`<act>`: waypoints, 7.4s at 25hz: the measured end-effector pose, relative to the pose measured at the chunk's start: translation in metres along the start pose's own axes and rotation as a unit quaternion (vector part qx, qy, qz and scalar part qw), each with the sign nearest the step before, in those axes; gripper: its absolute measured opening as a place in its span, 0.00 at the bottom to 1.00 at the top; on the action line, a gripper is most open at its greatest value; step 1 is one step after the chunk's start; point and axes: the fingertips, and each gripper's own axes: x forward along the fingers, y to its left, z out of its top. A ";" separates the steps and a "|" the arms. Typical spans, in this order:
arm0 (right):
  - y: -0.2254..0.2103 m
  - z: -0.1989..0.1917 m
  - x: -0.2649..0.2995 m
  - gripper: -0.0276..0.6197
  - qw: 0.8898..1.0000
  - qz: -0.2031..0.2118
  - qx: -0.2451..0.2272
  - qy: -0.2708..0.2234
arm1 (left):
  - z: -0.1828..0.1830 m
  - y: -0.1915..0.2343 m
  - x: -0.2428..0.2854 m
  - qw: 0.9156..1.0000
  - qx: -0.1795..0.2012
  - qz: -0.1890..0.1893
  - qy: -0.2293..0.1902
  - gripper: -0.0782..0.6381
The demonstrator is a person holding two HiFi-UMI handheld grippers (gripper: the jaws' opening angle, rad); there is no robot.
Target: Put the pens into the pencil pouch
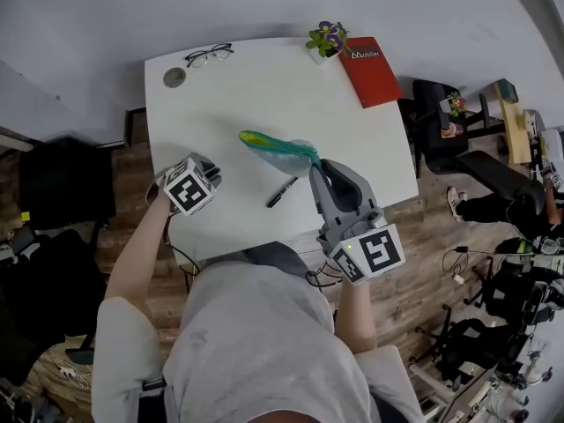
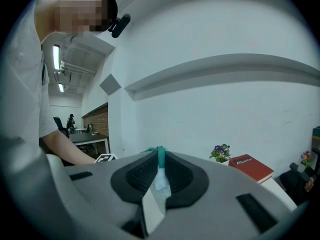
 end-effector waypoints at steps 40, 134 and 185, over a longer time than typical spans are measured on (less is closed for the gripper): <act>0.019 0.027 0.028 0.14 0.992 0.111 0.026 -0.049 | 0.132 0.027 -0.323 0.732 -0.194 0.220 -0.615 0.21; -0.105 -0.028 -0.156 0.14 0.970 -0.196 0.119 -0.076 | 0.180 -0.100 0.094 0.998 -0.027 -0.038 -0.049 0.30; -0.083 0.007 -0.057 0.14 0.990 -0.018 0.103 -0.090 | 0.265 -0.002 -0.224 0.777 -0.198 0.105 -0.588 0.18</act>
